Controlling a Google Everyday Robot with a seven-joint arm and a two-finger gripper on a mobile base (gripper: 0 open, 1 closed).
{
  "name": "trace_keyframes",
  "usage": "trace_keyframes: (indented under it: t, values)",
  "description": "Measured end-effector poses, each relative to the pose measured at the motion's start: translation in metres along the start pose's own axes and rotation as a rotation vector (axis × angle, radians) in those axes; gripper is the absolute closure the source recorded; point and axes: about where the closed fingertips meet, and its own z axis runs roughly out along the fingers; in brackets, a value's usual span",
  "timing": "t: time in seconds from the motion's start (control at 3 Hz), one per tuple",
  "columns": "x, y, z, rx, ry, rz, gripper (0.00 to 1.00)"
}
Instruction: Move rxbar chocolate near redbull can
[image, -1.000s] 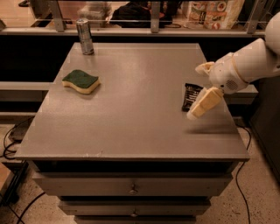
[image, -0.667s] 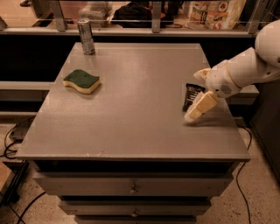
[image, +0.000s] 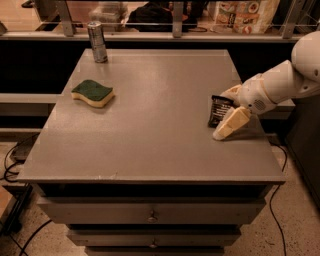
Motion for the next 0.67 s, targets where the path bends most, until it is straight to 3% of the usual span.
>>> trace_keyframes:
  t: [0.67]
  values:
    - [-0.0041,0.0008,-0.0027,-0.017,-0.016,-0.012,0.70]
